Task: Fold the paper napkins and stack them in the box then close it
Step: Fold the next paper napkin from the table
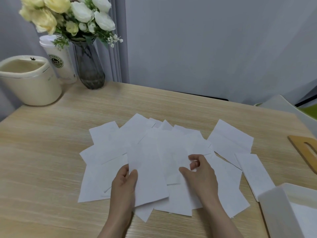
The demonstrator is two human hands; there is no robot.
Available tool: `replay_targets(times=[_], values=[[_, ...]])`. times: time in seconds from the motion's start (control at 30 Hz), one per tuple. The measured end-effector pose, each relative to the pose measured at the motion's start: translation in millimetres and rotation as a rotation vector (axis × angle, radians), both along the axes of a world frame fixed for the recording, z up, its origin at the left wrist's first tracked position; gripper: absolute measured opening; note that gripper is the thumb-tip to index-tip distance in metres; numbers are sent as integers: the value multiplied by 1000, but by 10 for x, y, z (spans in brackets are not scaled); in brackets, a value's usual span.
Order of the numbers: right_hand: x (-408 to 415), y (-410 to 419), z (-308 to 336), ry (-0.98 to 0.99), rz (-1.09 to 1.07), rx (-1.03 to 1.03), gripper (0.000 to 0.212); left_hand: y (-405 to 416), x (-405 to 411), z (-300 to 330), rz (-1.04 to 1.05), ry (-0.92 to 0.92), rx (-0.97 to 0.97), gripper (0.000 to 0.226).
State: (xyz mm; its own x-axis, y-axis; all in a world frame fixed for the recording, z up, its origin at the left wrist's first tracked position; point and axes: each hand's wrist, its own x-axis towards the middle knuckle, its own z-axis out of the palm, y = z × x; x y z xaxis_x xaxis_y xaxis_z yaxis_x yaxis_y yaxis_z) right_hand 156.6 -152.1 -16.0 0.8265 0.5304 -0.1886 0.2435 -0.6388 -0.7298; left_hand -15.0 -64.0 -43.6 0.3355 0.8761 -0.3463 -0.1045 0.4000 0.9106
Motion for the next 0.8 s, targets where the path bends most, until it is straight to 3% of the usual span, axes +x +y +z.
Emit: replay_targets(times=[0.27, 0.47, 0.6, 0.8], values=[[-95, -4, -37, -157, -14, 75, 13, 4, 2, -3, -11, -9, 18, 21], [8, -34, -53, 4, -106, 150, 11, 16, -3, -21, -18, 6, 16, 25], [109, -121, -64, 126, -78, 122, 8, 11, 1, -4, -17, -2, 27, 19], [123, -181, -42, 226, -81, 186, 8, 19, 2, -47, -14, 18, 21, 28]])
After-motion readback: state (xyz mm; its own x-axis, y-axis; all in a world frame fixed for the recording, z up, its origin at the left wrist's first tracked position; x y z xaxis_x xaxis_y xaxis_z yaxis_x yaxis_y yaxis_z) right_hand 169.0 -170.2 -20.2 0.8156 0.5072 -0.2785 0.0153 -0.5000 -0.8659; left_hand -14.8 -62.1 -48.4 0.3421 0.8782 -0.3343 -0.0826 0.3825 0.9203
